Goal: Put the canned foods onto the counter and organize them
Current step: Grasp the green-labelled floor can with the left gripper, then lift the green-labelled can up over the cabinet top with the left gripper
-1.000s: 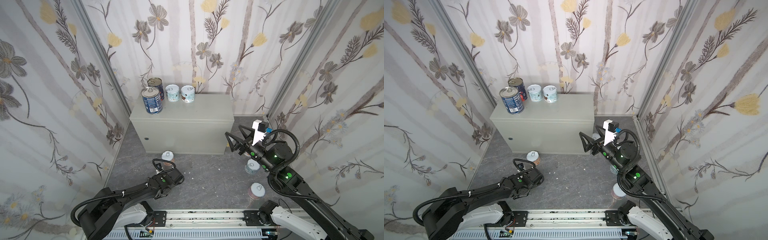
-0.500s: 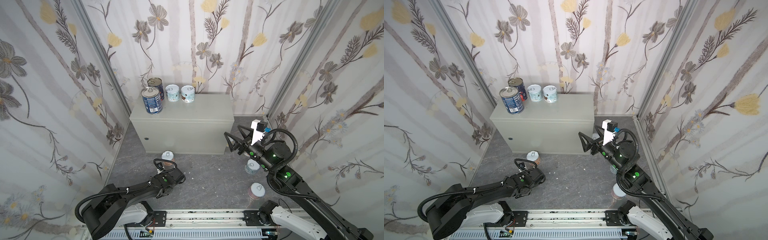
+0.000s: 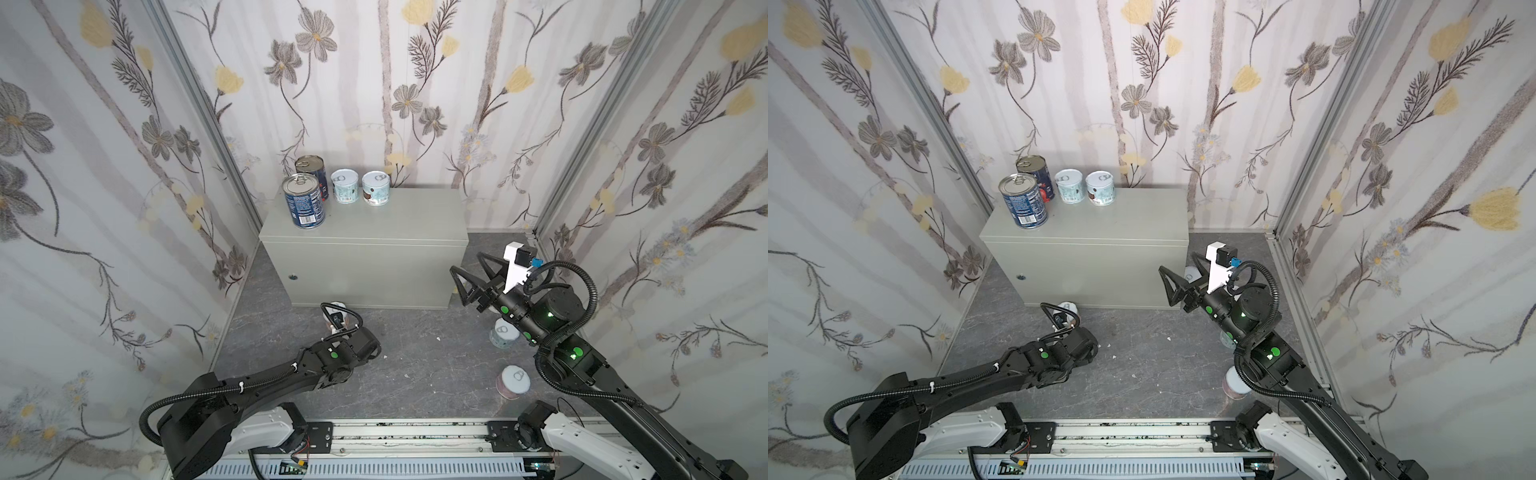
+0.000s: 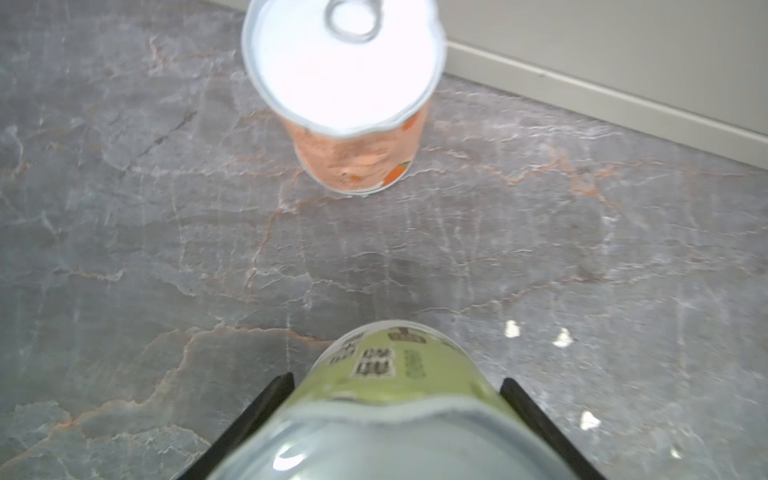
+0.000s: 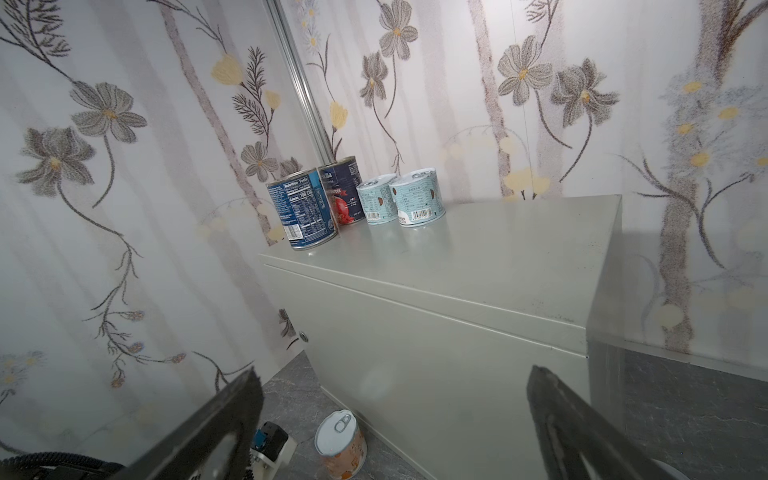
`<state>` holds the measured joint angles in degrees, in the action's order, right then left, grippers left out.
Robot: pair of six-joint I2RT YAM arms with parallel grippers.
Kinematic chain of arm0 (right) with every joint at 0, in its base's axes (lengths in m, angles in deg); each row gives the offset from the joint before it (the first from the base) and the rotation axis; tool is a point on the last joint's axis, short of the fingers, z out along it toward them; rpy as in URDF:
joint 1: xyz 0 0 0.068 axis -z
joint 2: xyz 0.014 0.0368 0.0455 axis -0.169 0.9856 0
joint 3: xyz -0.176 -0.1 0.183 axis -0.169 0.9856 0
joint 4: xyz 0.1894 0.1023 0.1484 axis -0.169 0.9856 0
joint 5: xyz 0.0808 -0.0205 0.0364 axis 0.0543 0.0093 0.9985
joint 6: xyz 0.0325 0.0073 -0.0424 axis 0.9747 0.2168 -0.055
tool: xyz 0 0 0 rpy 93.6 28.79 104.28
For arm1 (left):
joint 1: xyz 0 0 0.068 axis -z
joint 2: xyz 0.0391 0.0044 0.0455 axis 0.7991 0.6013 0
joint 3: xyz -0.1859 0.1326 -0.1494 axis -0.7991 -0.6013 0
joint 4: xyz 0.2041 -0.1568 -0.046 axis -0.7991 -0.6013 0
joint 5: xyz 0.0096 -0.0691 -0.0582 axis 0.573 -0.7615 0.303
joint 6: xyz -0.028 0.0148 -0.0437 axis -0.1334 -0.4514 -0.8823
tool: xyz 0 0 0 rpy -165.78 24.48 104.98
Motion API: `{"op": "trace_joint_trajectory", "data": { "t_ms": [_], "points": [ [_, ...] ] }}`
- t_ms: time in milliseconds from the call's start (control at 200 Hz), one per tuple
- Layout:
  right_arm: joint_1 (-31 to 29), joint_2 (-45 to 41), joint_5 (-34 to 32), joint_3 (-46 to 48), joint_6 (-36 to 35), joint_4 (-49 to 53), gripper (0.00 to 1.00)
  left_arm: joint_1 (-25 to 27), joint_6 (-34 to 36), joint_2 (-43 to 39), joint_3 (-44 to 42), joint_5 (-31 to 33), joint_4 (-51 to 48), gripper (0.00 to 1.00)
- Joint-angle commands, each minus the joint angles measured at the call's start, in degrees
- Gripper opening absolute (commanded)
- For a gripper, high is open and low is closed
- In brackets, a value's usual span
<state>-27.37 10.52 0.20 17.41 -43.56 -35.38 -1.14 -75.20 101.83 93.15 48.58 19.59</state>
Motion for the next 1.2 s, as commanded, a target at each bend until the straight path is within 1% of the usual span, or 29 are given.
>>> {"op": "trace_joint_trajectory", "data": {
  "t_ms": [0,215,400,620,719,759,929,1194],
  "points": [
    [0.0,-0.2,-1.0,0.5,-0.5,0.2,1.00,1.1,3.9,-0.2,4.1,2.5,-3.1,0.60],
    [0.0,-0.6,-1.4,0.8,-0.7,0.4,1.00,2.8,11.1,1.4,16.1,5.3,-13.8,0.61],
    [0.4,-0.3,-2.2,1.1,-0.9,1.0,1.00,3.3,16.3,0.2,26.5,6.6,-22.1,0.61],
    [1.8,2.2,-2.0,1.0,-0.6,2.0,1.00,3.3,22.4,3.7,42.9,9.7,-32.1,0.61],
    [2.1,2.7,-2.0,1.2,-0.5,2.2,1.00,3.2,25.0,4.5,48.2,10.4,-34.2,0.62],
    [2.3,2.9,-2.0,1.2,-0.5,2.4,1.00,3.2,26.0,6.5,50.2,10.4,-34.9,0.62],
    [2.8,3.3,-1.7,1.4,-0.4,2.6,1.00,2.4,29.6,10.2,59.1,10.1,-37.0,0.62],
    [3.1,3.9,-1.7,2.0,-0.2,2.5,1.00,-1.8,35.2,16.3,71.3,9.4,-36.9,0.62]
  ]
}}
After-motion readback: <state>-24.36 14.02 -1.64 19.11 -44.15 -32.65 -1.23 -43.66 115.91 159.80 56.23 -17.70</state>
